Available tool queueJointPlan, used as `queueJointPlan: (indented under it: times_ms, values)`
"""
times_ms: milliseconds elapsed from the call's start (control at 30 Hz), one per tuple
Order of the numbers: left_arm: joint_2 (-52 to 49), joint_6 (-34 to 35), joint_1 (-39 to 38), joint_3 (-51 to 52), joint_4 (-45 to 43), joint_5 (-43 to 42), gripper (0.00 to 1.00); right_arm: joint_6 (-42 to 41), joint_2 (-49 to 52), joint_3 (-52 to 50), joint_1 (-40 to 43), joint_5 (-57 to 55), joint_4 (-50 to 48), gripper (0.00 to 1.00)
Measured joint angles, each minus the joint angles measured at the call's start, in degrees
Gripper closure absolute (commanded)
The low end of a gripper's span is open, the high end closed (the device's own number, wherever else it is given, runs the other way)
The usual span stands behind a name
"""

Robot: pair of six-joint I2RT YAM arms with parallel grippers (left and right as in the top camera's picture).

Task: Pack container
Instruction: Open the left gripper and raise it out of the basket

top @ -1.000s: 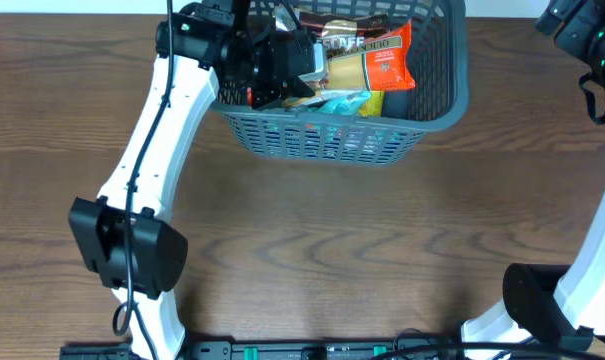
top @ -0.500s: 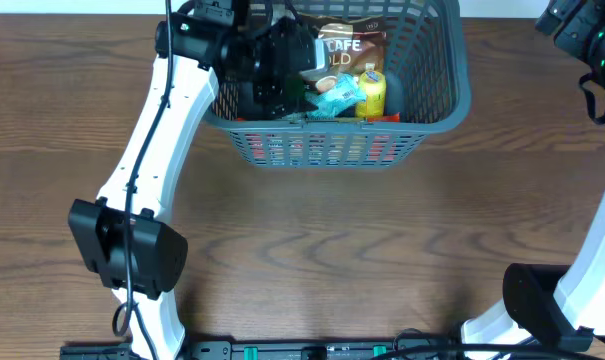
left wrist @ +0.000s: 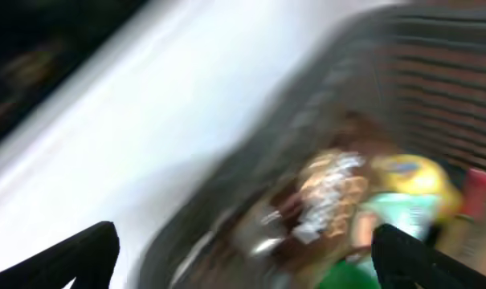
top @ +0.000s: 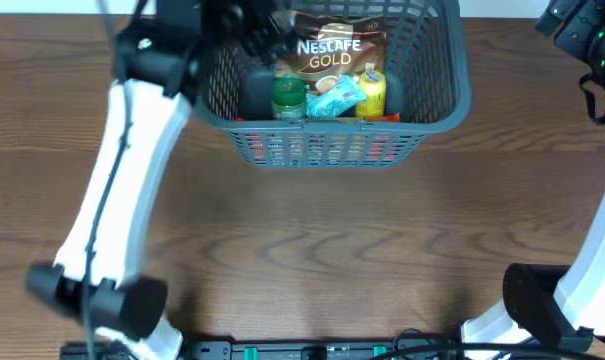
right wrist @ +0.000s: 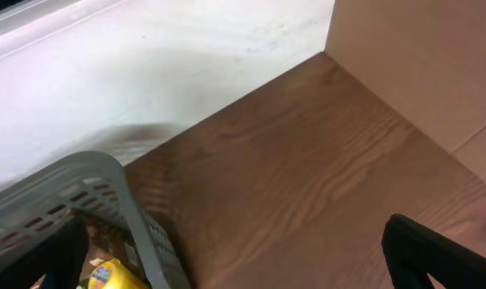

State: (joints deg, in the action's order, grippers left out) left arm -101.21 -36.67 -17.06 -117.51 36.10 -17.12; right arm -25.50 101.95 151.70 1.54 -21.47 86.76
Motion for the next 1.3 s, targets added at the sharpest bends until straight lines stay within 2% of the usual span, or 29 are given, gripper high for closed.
queueJointPlan:
  times_ms: [133,200,333,600,1300]
  values:
    - [7.1,10.8,0.1,-0.1,7.7,16.0,0.02,0.0,0.0,0.0,0.0,0.0,0.0,0.01]
    - [10.2,13.8,0.1,-0.2,12.0,20.5,0.02,0.0,0.0,0.0,0.0,0.0,0.0,0.01]
    - [14.4,17.0,0.1,-0.2,14.4,25.2,0.02,0.0,0.0,0.0,0.0,0.0,0.0,0.01]
    - [16.9,18.9,0.1,-0.2,14.6,27.9,0.01,0.0,0.0,0.0,0.0,0.0,0.0,0.01]
    - [17.1,20.6,0.1,-0.2,15.6,28.1,0.02,0.0,0.0,0.0,0.0,0.0,0.0,0.01]
